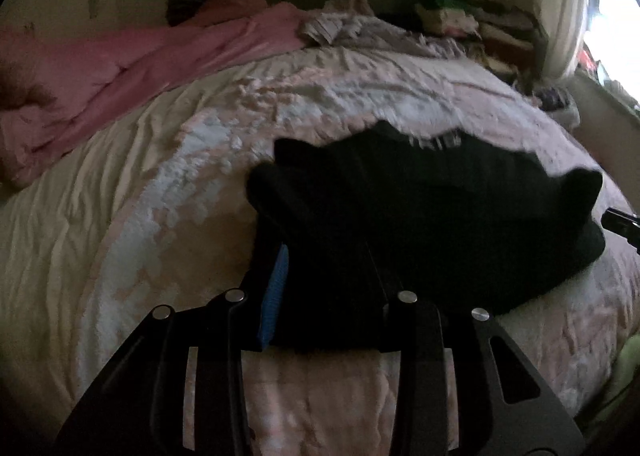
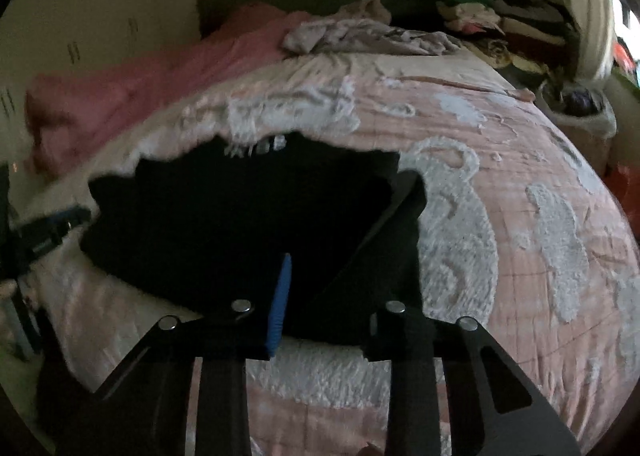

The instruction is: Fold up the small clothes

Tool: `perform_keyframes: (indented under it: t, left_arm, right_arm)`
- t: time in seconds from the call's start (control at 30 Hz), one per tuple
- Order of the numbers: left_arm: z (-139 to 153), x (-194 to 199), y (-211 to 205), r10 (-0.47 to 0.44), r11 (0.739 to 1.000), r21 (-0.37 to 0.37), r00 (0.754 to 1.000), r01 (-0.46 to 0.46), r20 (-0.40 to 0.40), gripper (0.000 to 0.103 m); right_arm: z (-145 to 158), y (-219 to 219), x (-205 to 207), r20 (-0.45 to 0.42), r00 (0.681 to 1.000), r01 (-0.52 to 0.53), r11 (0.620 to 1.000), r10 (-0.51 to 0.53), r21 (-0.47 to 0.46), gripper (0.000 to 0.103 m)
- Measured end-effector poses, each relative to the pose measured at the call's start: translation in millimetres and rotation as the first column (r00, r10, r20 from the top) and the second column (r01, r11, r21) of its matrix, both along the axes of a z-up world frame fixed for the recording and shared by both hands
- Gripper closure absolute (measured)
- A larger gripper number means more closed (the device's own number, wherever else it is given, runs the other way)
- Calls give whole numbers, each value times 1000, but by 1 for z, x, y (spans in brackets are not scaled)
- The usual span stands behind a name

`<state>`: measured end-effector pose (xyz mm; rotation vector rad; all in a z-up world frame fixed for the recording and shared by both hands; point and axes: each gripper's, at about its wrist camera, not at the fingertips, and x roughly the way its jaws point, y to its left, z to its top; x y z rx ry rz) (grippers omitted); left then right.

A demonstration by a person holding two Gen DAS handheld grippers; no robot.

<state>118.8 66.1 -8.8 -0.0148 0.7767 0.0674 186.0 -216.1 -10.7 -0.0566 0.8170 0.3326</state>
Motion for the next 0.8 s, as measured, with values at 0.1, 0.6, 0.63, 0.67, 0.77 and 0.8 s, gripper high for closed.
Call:
perform_keyframes:
  t: [0.1,0.6,0.63,0.67,0.77,0.8]
  left_arm:
    - [-11,5,-9,-16,998,58,1000,16,-15,76]
    - [-25,54,-8,-17,994,109,999,21,-33,68]
    - [-24,59,-6,-14,995,99,999,18,-35,68]
    - [-24,63,-5,-13,996,89,999,16,-35,68]
    - [-19,76,0,-1,998,68,1000,3,-27,66]
    - [-18,81,3,6,998,65,1000,-5,-27,66]
  right_arm:
    - [-13,5,2,-18,1000,9,999,-10,-47,77]
    - [-30,7,50,-48,999,9,998,-11,-56,79]
    - [-29,6,57,-53,999,9,999,-11,-40,79]
    - [-28,5,62,-56,998,11,1000,-13,-27,79]
    - [-27,1,79,-66,997,26,1000,-25,9,79]
    - [-27,0,83,-69,997,32,999,-31,18,79]
